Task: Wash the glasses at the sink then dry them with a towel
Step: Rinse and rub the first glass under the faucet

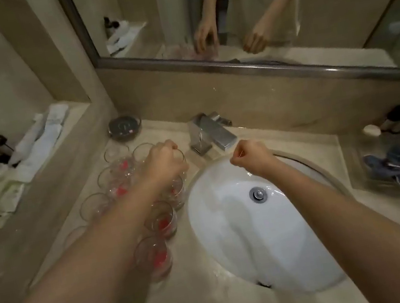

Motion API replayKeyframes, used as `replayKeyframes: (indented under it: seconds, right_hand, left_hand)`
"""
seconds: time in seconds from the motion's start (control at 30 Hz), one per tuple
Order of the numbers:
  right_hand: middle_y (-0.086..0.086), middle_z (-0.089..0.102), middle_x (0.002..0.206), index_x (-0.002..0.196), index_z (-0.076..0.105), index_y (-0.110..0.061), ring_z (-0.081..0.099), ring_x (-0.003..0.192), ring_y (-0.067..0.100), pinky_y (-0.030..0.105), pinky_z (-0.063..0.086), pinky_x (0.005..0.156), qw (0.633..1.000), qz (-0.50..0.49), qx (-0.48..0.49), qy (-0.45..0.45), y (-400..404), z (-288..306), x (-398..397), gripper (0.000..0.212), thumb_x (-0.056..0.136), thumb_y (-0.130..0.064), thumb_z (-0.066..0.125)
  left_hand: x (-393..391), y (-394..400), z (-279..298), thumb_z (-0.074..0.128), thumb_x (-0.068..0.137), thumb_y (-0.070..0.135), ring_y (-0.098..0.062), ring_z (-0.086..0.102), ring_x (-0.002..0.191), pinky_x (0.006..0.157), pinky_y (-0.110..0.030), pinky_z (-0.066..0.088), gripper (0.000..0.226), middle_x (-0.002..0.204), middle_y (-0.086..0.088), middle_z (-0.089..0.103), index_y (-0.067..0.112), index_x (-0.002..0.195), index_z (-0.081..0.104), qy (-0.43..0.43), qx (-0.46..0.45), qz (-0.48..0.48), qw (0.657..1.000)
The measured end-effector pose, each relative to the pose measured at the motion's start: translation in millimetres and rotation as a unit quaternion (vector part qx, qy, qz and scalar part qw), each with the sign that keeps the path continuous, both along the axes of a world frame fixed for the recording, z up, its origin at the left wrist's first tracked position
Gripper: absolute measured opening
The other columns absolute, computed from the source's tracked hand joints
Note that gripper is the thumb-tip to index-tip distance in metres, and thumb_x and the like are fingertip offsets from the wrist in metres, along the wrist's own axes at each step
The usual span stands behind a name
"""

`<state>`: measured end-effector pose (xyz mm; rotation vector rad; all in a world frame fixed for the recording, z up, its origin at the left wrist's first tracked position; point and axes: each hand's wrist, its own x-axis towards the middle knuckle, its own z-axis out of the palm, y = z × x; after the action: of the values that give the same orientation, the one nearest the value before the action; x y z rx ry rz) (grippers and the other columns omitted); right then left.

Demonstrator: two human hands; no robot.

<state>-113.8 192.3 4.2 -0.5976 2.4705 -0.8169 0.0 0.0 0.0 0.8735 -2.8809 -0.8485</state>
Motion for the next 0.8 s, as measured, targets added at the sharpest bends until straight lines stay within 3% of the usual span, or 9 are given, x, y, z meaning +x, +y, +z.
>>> replayKeyframes:
  seconds: [0.27,0.43,0.57,0.67,0.73,0.8]
  right_hand:
    - [0.009,0.064,0.092,0.086,0.059,-0.014,0.055,0.084,0.026,0.028,0.035,0.067,0.995,-0.062,0.048,0.055,-9.7,-20.1,-45.9,0.004,0.087,-0.012,0.056]
    - [0.013,0.066,0.1,0.103,0.066,-0.01,0.059,0.088,0.029,0.027,0.037,0.069,0.996,-0.066,0.048,0.047,-18.2,-29.3,-74.9,0.018,0.091,-0.013,0.054]
    - [0.015,0.068,0.107,0.116,0.066,-0.009,0.057,0.081,0.023,0.037,0.051,0.076,0.994,-0.102,-0.04,-0.013,-29.8,-38.2,-86.7,0.025,0.092,-0.014,0.058]
    - [0.012,0.067,0.104,0.124,0.063,-0.012,0.057,0.084,0.022,0.043,0.053,0.085,0.988,-0.12,-0.095,-0.035,-36.6,-47.0,-86.8,0.032,0.093,-0.017,0.062]
    - [0.005,0.065,0.097,0.125,0.063,-0.013,0.057,0.086,0.022,0.044,0.053,0.085,0.985,-0.122,-0.118,-0.022,-40.9,-50.0,-87.3,0.033,0.092,-0.019,0.063]
    - [0.003,0.064,0.091,0.121,0.066,-0.01,0.057,0.083,0.021,0.042,0.052,0.082,0.984,-0.126,-0.127,0.006,-45.2,-51.0,-90.9,0.03,0.092,-0.02,0.063]
  left_hand:
    - [-29.6,-21.0,-17.9,0.063,0.083,0.042,-0.03,0.042,0.125,0.096,-0.041,0.039,0.067,0.134,-0.012,0.047,0.012,0.139,0.039,-0.134,-0.174,-0.077,0.973]
    - [-41.9,-29.9,-28.6,0.066,0.079,0.046,-0.032,0.053,0.111,0.092,-0.037,0.039,0.057,0.118,-0.014,0.059,0.008,0.118,0.05,-0.175,-0.177,-0.107,0.963]
    - [-46.3,-34.6,-27.9,0.075,0.068,0.055,-0.029,0.058,0.106,0.105,-0.04,0.03,0.073,0.111,-0.009,0.062,0.01,0.118,0.048,-0.214,-0.206,-0.149,0.943]
    - [-48.5,-34.6,-25.3,0.074,0.07,0.054,-0.028,0.058,0.109,0.113,-0.041,0.023,0.075,0.113,-0.01,0.062,0.01,0.124,0.046,-0.214,-0.211,-0.162,0.94]
    - [-49.4,-33.5,-23.7,0.075,0.07,0.051,-0.028,0.06,0.105,0.105,-0.039,0.032,0.071,0.112,-0.009,0.063,0.01,0.122,0.049,-0.199,-0.218,-0.164,0.941]
    - [-49.9,-31.1,-23.4,0.077,0.069,0.049,-0.029,0.059,0.103,0.085,-0.035,0.041,0.07,0.113,-0.008,0.062,0.012,0.123,0.05,-0.181,-0.212,-0.164,0.946]
